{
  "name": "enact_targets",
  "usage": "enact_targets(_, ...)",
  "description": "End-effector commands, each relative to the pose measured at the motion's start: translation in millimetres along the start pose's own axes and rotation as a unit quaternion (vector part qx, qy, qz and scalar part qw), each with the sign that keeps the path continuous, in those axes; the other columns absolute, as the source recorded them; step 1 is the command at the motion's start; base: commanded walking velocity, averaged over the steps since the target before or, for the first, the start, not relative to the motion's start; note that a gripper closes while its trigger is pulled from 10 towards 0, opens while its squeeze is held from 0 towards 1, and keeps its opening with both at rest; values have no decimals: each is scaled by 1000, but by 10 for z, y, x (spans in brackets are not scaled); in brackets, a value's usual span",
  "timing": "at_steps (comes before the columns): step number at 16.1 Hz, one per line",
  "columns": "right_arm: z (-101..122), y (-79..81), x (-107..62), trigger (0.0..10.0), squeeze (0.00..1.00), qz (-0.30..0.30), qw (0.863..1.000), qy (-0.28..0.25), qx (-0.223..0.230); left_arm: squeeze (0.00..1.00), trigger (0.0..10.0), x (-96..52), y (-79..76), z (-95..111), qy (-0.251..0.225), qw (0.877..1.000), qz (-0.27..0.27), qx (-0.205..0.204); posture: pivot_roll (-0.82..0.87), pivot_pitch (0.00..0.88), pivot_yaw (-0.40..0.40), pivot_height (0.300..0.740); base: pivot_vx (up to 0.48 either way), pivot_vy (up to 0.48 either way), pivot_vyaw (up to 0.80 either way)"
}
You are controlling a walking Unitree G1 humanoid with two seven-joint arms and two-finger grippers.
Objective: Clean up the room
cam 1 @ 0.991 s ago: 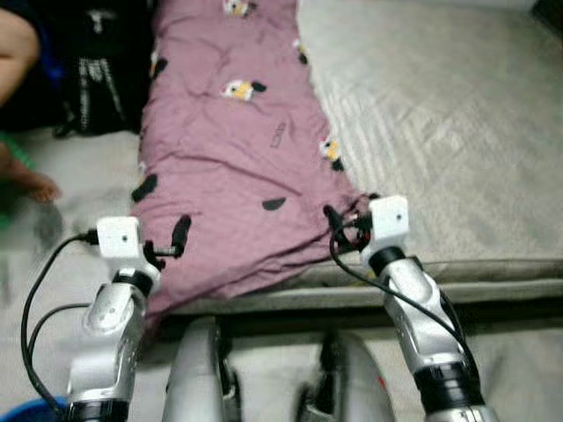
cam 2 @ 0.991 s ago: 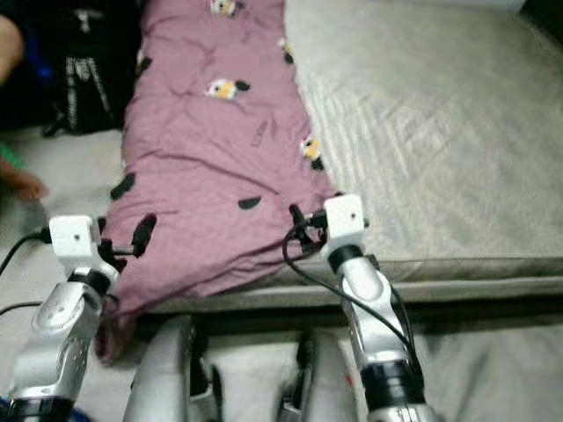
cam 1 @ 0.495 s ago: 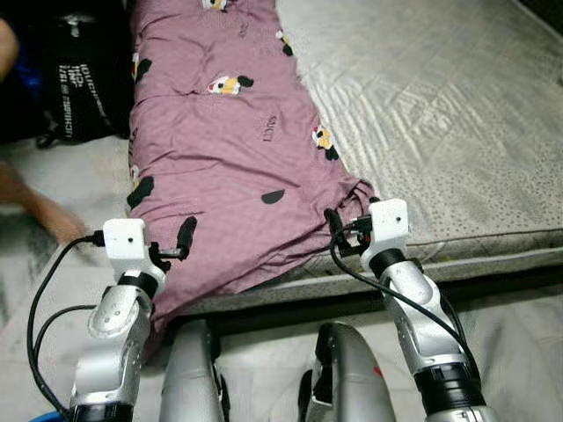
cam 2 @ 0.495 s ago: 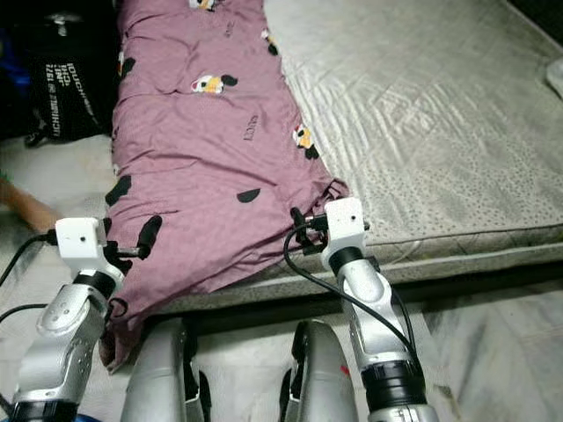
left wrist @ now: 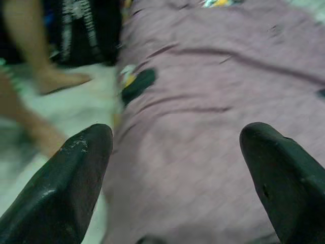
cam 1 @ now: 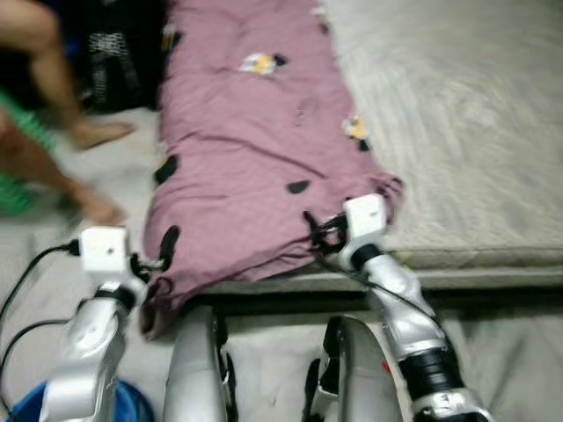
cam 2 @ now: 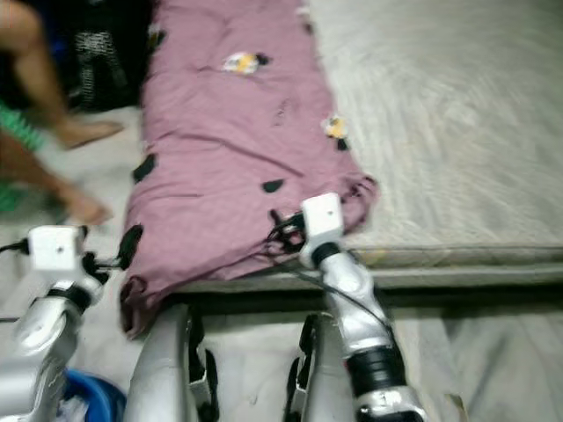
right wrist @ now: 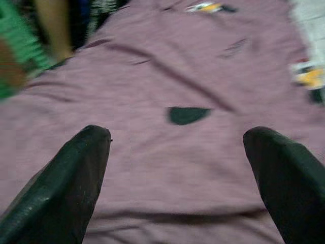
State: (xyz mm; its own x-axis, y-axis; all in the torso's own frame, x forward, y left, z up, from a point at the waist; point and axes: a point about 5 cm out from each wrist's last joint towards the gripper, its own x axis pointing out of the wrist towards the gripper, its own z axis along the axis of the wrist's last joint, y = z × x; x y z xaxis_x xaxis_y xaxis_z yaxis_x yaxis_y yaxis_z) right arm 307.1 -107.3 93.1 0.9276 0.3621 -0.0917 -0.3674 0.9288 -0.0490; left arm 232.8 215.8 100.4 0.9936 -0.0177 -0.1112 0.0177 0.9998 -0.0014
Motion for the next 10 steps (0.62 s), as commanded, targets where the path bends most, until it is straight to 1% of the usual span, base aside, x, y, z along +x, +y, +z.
enact_targets(1,-115,-11,-2,10000,0,-1,1000,24,7,0,10000,-49,-4,-9,10,1000,-3,4,165,282,-26,610,0,0,0)
enact_targets(3,-83,67,100,10000,0,14,1000,16,11,0,10000,-108,-31,-3,21,1000,-12,6,177,314,-11,605,0,0,0)
enact_targets(5,-62,103,179,10000,0,19,1000,14,12,0,10000,-166,-40,-2,28,999,-18,12,191,337,-6,585,0,0,0)
enact_targets(6,-19,89,246,10000,0,17,1000,6,8,0,10000,-199,-38,21,30,999,-17,13,204,345,-4,572,0,0,0)
enact_targets(8,34,50,310,10000,0,5,1000,-5,9,0,10000,-243,-31,37,33,999,-17,16,222,359,2,572,0,0,0)
enact_targets(10,131,-22,427,10000,0,-19,999,-17,18,0,10000,-273,-52,70,37,999,-24,22,234,370,8,572,0,0,0)
